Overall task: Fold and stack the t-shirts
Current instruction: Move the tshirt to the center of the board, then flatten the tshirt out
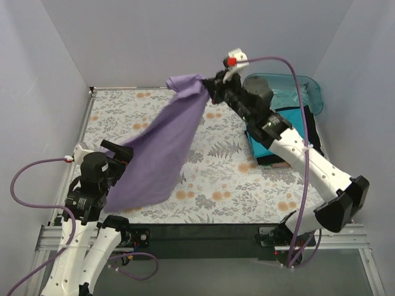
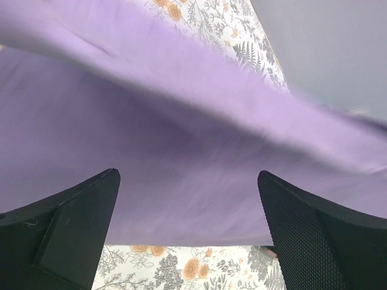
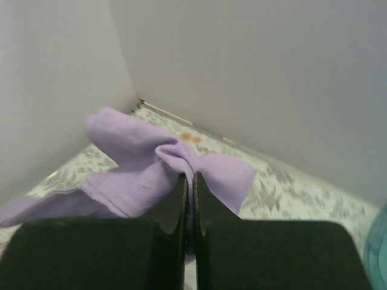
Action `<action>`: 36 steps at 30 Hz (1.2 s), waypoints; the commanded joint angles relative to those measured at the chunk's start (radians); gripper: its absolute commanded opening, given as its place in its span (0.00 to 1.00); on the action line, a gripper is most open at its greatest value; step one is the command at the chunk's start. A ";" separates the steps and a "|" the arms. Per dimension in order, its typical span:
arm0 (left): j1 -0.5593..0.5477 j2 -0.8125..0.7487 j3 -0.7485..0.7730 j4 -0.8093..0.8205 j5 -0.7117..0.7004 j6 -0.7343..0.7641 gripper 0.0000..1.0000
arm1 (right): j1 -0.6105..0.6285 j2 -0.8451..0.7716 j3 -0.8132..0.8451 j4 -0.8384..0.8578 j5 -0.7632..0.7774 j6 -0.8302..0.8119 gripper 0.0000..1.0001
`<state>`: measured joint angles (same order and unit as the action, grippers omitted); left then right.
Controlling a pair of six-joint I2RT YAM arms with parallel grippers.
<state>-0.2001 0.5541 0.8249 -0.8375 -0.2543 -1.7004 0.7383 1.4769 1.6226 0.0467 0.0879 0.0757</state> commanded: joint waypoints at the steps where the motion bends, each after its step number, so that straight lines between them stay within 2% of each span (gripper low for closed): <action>1: -0.002 -0.029 -0.042 -0.012 -0.039 -0.019 0.98 | -0.068 -0.149 -0.406 0.058 0.282 0.117 0.01; 3: -0.002 -0.022 -0.072 0.020 -0.030 -0.022 0.98 | -0.112 -0.196 -0.580 0.053 0.299 0.189 0.10; 5: -0.001 0.001 -0.113 0.040 -0.016 -0.034 0.98 | -0.190 -0.236 -0.776 0.053 0.239 0.271 0.28; 6: -0.001 0.035 -0.124 0.064 0.006 -0.035 0.98 | -0.217 -0.240 -0.815 0.039 0.216 0.279 0.72; 7: -0.002 0.061 -0.135 0.072 0.013 -0.033 0.98 | -0.249 -0.245 -0.845 0.030 0.207 0.285 0.90; 8: -0.002 0.087 -0.142 0.071 0.016 -0.048 0.98 | -0.254 -0.251 -0.880 0.021 0.213 0.276 0.98; 12: -0.002 0.255 -0.162 0.052 -0.002 -0.113 0.98 | -0.254 -0.265 -0.905 -0.030 0.216 0.188 0.99; 15: -0.002 0.325 -0.196 0.052 -0.017 -0.151 0.98 | -0.254 -0.274 -0.941 -0.018 0.184 0.151 0.98; 19: -0.001 0.420 -0.240 0.078 -0.036 -0.192 0.98 | -0.252 -0.260 -0.983 0.063 0.080 0.119 0.99; 21: -0.001 0.464 -0.250 0.110 -0.040 -0.194 0.98 | -0.252 -0.256 -1.007 0.148 -0.037 0.096 0.98; 29: 0.008 0.602 -0.276 0.219 -0.040 -0.179 0.98 | -0.247 -0.149 -1.024 0.255 -0.117 0.052 0.98; 33: 0.011 0.644 -0.308 0.320 0.029 -0.166 0.91 | -0.243 -0.073 -1.000 0.277 -0.117 0.052 0.98; 36: 0.011 0.665 -0.329 0.382 0.059 -0.150 0.77 | -0.240 0.002 -0.978 0.275 -0.109 0.053 0.98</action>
<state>-0.1925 1.1740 0.5575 -0.5785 -0.2531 -1.8553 0.4923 1.4330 0.6022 0.2638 -0.0082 0.1452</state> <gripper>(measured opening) 0.823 0.984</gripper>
